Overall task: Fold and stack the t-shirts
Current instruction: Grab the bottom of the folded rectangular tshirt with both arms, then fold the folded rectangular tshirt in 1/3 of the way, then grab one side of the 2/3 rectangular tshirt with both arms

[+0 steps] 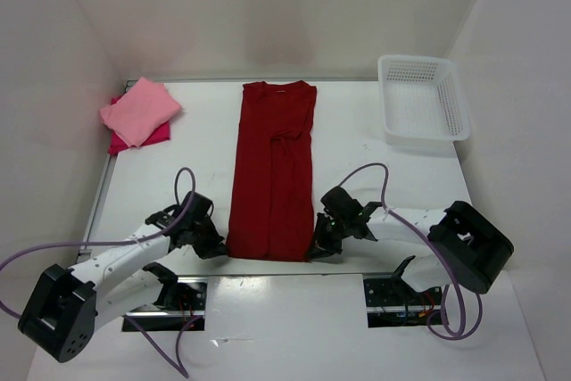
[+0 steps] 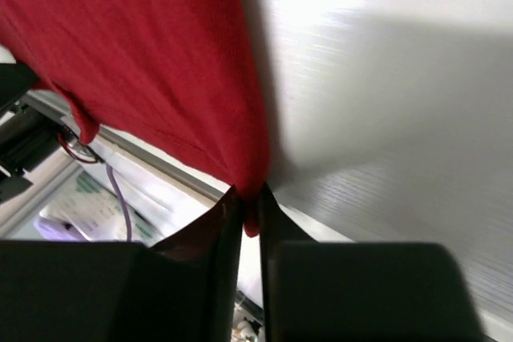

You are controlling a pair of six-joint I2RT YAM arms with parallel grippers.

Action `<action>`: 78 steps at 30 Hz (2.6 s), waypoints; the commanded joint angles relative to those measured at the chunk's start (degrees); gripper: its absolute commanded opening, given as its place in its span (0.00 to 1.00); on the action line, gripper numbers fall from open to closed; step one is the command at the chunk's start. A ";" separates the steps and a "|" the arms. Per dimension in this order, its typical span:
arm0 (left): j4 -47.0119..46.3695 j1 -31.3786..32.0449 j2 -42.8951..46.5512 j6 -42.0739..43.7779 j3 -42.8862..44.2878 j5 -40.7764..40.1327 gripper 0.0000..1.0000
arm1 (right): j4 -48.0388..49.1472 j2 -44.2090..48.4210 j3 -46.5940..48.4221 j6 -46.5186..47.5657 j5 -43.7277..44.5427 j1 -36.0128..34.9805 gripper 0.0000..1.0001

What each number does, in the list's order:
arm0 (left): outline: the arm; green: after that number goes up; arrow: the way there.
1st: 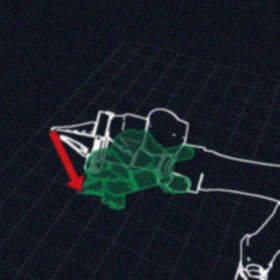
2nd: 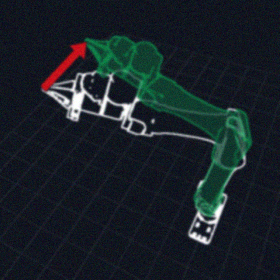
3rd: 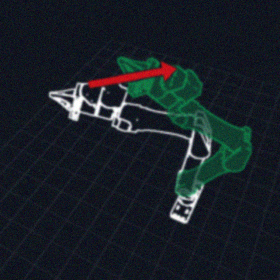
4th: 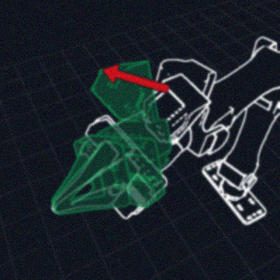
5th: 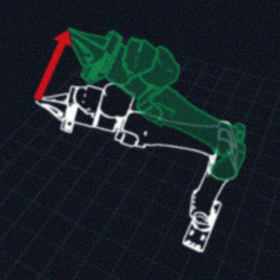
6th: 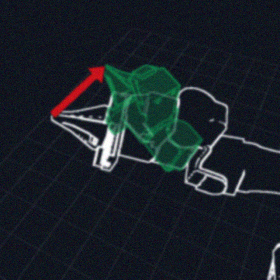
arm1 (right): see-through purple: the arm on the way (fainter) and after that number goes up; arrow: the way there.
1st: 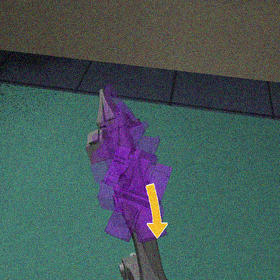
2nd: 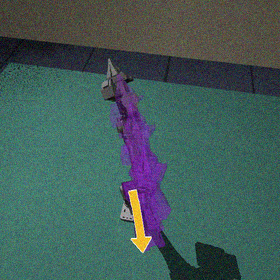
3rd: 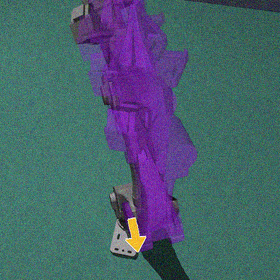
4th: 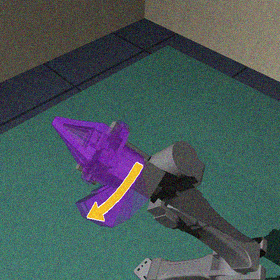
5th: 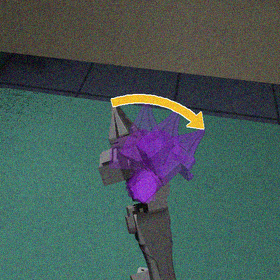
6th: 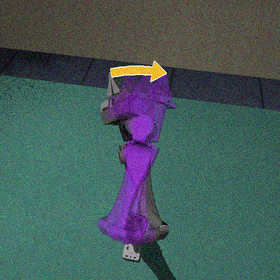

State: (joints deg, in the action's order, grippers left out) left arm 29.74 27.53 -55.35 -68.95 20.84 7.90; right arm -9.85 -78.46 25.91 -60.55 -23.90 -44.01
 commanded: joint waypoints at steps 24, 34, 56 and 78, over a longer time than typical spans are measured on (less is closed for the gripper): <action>-10.57 -17.95 -32.78 19.55 44.25 4.50 0.00 | -21.18 -25.05 52.03 28.39 5.09 25.38 0.00; -13.92 -17.95 -50.46 22.27 56.50 2.13 0.00 | -21.26 -39.66 66.98 30.14 6.15 28.80 0.00; -27.01 -12.51 -37.55 17.89 42.01 5.72 0.38 | -17.76 -28.07 59.36 30.06 2.90 26.70 0.23; -26.49 -8.10 -36.42 18.94 19.95 -0.69 0.48 | -11.60 -26.33 34.03 25.66 6.32 21.86 0.05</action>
State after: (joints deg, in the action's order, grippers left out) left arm -2.33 19.31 -94.37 -51.33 44.62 11.11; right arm -20.78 -107.11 62.70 -35.33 -19.64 -22.13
